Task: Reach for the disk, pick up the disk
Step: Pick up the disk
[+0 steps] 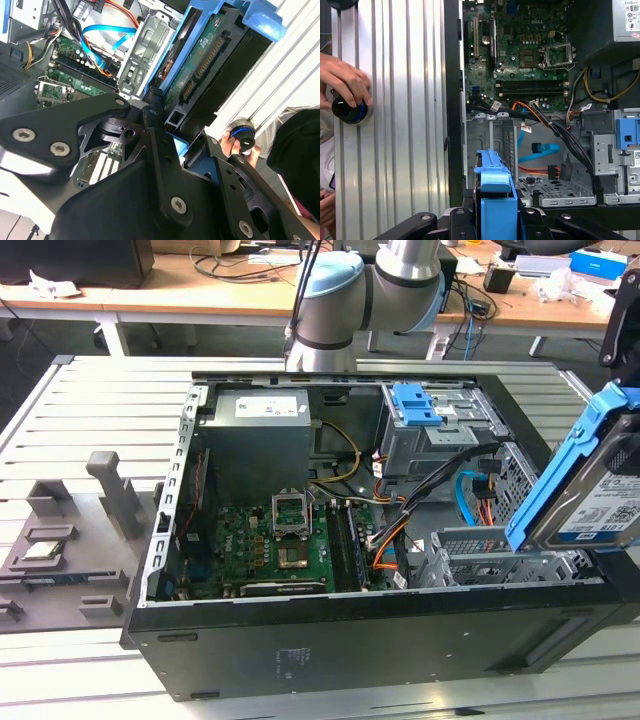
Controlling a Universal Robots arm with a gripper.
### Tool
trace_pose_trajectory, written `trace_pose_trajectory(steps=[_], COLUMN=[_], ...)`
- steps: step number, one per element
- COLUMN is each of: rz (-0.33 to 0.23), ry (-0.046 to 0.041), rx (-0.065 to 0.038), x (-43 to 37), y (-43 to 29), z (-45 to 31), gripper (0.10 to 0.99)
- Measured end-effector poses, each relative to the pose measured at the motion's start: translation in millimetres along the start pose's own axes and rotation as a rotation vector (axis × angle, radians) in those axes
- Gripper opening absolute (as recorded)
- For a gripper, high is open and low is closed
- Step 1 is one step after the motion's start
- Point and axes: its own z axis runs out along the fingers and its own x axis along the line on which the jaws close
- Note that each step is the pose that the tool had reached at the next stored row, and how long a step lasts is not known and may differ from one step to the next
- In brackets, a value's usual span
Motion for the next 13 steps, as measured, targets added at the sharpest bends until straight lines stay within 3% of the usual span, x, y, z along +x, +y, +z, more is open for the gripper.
trace_pose_trajectory(steps=[7, 13], rz=[0.0, -0.002], ry=[-0.0001, 0.0], rx=[0.0, 0.0], x=[-0.6, -11.6], y=[-0.1, 0.2], z=[3.1, 5.1], gripper=[0.369, 0.369])
